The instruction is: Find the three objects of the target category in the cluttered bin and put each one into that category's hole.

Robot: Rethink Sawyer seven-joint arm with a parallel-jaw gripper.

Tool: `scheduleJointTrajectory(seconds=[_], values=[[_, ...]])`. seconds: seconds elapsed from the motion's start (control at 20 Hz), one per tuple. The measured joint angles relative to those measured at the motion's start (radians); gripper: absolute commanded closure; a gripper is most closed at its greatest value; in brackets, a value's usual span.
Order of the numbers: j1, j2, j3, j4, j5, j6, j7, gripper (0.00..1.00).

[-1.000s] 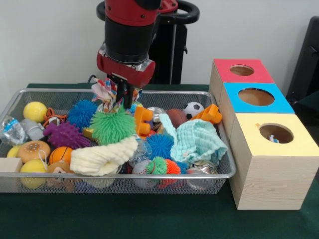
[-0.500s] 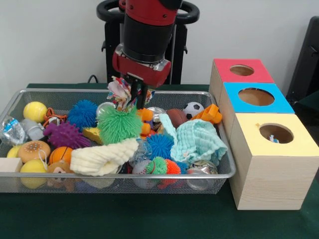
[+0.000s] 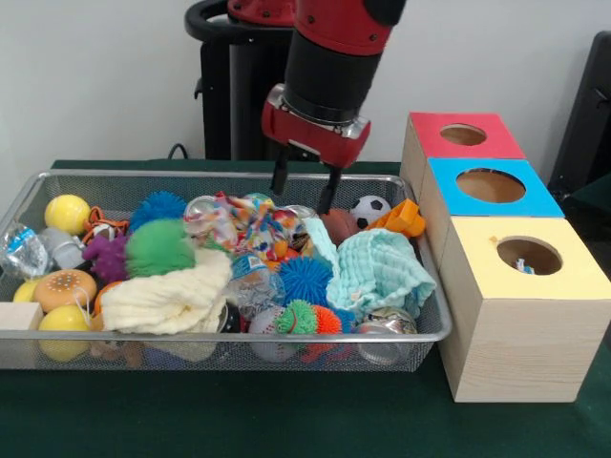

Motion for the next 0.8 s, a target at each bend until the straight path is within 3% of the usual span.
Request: scheduleJointTrajectory(seconds=[0.45, 0.8], values=[[0.069, 0.029, -0.027, 0.002, 0.053, -0.011, 0.041, 0.00], [-0.036, 0.021, 0.013, 0.071, 0.109, -0.135, 0.041, 0.00]])
